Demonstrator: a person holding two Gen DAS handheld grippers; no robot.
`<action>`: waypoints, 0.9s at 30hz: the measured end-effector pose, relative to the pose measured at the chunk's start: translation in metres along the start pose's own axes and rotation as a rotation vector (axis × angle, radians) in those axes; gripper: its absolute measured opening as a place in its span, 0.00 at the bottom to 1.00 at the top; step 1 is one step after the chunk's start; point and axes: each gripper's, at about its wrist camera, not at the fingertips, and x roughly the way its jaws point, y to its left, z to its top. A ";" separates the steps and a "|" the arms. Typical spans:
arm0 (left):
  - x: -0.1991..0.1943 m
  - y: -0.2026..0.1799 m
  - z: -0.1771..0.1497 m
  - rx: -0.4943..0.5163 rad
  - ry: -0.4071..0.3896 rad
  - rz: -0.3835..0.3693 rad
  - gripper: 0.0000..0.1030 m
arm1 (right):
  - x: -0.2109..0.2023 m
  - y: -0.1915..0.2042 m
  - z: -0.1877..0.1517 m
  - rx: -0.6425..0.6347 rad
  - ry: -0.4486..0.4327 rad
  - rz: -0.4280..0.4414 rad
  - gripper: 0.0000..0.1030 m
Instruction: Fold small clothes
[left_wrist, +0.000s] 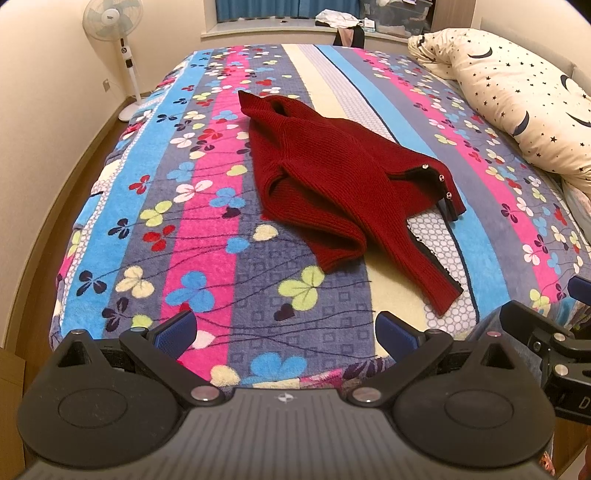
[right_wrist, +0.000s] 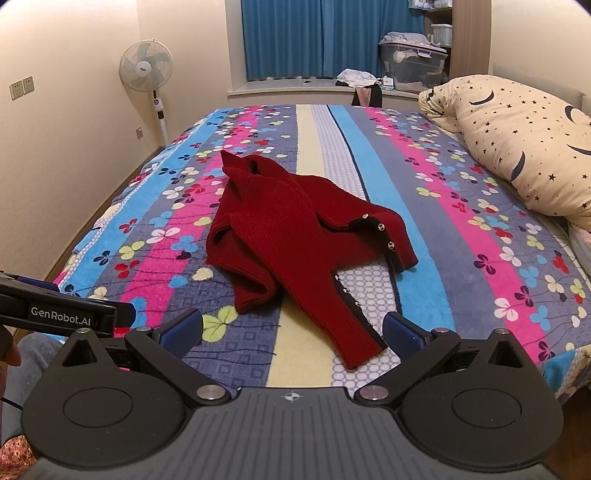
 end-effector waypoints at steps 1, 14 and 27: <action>0.001 0.000 -0.001 0.000 0.001 0.000 1.00 | 0.000 0.000 0.000 0.000 0.001 0.000 0.99; 0.022 0.000 0.008 0.006 0.024 0.004 1.00 | 0.014 -0.008 0.005 0.034 0.013 -0.012 0.99; 0.141 -0.063 0.072 0.089 0.062 -0.163 1.00 | 0.074 -0.084 0.010 0.203 0.076 -0.177 0.99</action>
